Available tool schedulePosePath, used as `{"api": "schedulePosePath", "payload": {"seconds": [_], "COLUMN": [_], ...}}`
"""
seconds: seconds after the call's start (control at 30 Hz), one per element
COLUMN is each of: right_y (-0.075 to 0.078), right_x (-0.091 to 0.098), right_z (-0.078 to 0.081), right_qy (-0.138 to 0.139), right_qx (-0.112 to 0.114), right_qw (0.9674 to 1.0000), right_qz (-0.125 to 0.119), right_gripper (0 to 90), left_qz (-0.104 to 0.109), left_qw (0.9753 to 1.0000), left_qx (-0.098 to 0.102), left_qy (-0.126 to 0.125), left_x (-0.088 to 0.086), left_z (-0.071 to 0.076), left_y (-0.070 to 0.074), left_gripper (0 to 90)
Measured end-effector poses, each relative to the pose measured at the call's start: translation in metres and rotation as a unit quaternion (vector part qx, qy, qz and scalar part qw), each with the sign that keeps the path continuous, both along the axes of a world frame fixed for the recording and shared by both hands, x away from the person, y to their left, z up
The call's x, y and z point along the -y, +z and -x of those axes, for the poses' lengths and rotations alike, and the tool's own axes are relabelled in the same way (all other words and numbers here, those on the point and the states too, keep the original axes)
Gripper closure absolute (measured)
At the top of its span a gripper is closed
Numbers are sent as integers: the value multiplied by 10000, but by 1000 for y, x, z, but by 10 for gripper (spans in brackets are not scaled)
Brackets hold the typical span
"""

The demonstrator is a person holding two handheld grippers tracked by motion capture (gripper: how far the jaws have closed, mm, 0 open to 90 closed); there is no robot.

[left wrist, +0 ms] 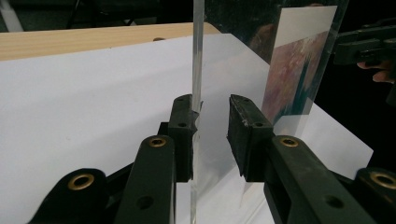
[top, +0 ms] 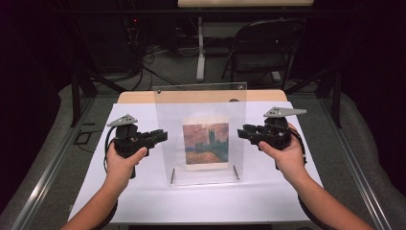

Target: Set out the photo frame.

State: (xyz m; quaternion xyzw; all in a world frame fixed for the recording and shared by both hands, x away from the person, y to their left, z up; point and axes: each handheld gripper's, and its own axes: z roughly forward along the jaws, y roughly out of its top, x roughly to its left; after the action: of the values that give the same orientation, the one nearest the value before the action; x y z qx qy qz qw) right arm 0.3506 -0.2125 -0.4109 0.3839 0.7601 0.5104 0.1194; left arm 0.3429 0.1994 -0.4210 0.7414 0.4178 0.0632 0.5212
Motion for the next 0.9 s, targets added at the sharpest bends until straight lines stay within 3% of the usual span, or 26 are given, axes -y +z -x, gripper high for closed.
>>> {"api": "schedulePosePath", "payload": {"seconds": [0.9], "right_y": [-2], "right_x": [4], "right_z": [31], "right_qy": [158], "right_qx": [68], "right_qw": [9997], "right_qz": [-146], "right_gripper": [644], "left_qz": [234], "left_qw": [9995], "left_qx": [109], "left_qy": [-177], "left_x": [-3], "left_z": [28], "left_y": [-5], "left_gripper": [679]}}
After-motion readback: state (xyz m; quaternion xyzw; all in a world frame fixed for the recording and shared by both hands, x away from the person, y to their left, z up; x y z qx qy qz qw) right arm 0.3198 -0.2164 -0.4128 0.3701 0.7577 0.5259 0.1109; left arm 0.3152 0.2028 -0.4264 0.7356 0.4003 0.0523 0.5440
